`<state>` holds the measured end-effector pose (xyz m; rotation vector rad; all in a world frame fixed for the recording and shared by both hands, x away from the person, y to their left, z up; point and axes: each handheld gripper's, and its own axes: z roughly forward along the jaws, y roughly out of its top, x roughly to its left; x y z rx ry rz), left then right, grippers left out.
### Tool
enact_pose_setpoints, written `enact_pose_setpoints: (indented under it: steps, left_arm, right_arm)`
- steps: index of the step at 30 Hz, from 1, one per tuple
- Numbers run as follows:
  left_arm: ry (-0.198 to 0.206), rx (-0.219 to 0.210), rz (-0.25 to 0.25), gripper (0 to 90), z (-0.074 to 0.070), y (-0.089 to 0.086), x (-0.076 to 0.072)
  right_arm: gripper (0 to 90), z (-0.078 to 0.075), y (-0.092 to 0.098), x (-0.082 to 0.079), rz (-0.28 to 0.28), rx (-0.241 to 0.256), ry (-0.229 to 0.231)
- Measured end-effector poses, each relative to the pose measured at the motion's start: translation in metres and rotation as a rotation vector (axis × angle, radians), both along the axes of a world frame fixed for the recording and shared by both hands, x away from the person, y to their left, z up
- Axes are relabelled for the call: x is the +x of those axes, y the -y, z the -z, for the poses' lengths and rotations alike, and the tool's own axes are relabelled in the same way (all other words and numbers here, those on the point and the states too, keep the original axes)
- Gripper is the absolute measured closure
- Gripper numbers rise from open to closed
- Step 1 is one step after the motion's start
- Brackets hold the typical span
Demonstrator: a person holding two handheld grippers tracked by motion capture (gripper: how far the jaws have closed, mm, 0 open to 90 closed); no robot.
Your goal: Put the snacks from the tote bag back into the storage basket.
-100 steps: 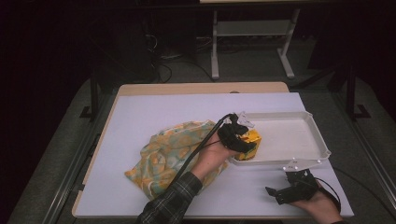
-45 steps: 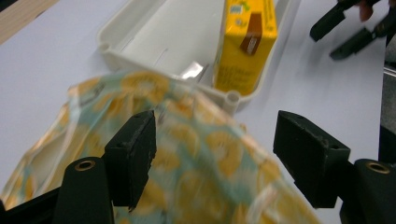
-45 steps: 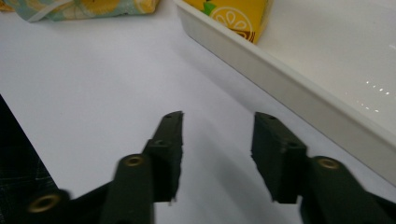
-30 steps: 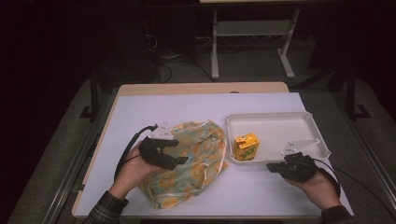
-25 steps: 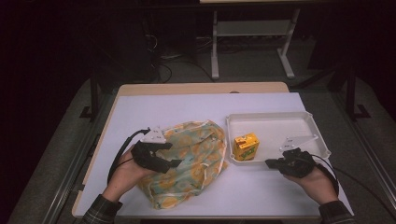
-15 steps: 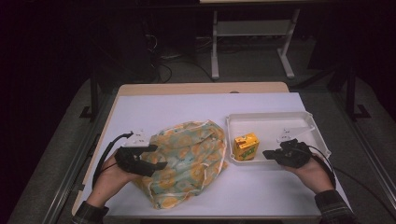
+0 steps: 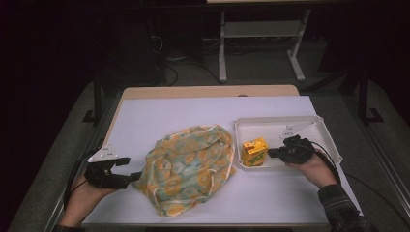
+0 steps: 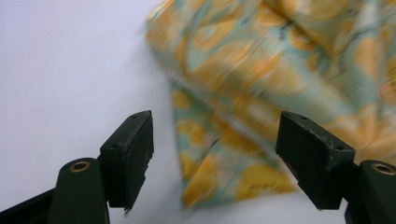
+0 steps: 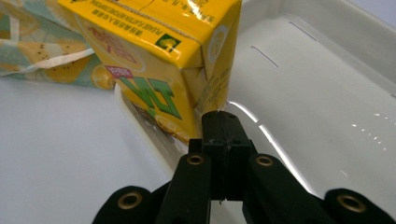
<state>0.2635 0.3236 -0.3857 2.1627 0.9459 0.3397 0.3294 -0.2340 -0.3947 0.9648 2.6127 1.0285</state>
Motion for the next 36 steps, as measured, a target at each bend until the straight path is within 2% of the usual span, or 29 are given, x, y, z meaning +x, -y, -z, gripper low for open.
enact_pose_setpoints:
  steps: [6,36]
  left_arm:
    - [-0.013,-0.002,-0.03,27.3,0.009,-0.011,0.0]
    - [-0.04,0.01,-0.026,26.9,0.014,-0.012,0.003]
  right_arm:
    - [89.8,0.002,-0.003,0.003,-0.015,-0.001,-0.007]
    - [89.8,-0.002,-0.003,-0.009,-0.058,-0.017,-0.013]
